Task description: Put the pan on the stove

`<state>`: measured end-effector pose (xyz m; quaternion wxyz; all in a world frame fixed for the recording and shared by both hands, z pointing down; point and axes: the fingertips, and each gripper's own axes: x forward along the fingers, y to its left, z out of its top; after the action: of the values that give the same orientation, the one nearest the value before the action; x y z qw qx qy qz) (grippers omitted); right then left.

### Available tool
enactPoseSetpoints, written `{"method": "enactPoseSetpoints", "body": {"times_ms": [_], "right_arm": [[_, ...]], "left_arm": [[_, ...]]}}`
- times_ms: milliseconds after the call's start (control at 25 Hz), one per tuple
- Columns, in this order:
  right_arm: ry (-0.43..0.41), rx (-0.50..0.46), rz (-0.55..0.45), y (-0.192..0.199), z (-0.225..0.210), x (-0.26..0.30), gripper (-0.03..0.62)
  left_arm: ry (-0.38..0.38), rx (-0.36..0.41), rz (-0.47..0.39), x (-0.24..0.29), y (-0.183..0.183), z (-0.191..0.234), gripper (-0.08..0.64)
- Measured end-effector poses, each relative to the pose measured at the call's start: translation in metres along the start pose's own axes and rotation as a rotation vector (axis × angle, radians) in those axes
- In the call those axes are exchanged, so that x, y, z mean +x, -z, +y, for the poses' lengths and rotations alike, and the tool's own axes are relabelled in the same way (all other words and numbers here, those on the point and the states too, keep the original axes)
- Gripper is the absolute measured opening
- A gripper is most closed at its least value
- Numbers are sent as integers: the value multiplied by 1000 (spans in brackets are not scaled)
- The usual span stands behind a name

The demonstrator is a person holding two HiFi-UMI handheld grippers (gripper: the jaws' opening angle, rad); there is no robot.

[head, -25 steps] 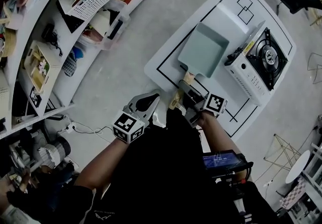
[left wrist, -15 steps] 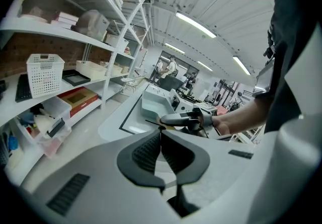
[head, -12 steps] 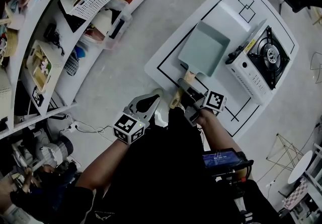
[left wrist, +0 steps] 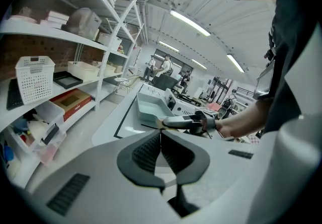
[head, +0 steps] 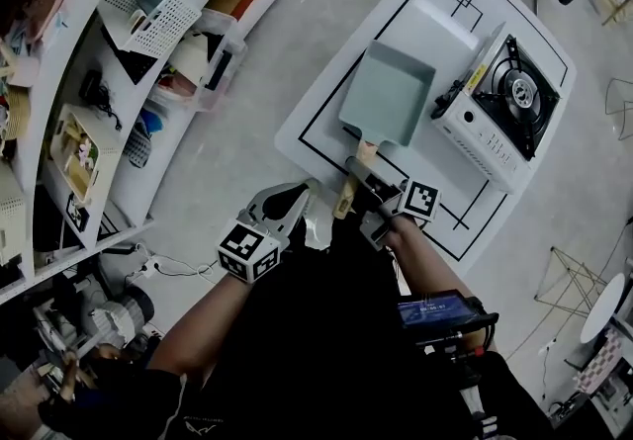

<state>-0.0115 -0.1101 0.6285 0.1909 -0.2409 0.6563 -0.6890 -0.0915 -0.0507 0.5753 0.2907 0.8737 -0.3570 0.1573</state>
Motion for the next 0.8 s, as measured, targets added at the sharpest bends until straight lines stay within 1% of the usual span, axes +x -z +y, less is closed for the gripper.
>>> {"method": "enactPoseSetpoints", "body": {"times_ms": [360, 640, 800], "right_arm": [[-5, -3, -3, 4, 2, -7, 130], [-5, -14, 12, 7, 6, -10, 132], [-35, -41, 20, 7, 13, -6, 132]], "left_arm": [[1, 20, -8, -5, -7, 1, 11], [1, 14, -15, -7, -9, 2, 11], [-3, 27, -13, -11, -10, 4, 11]]}}
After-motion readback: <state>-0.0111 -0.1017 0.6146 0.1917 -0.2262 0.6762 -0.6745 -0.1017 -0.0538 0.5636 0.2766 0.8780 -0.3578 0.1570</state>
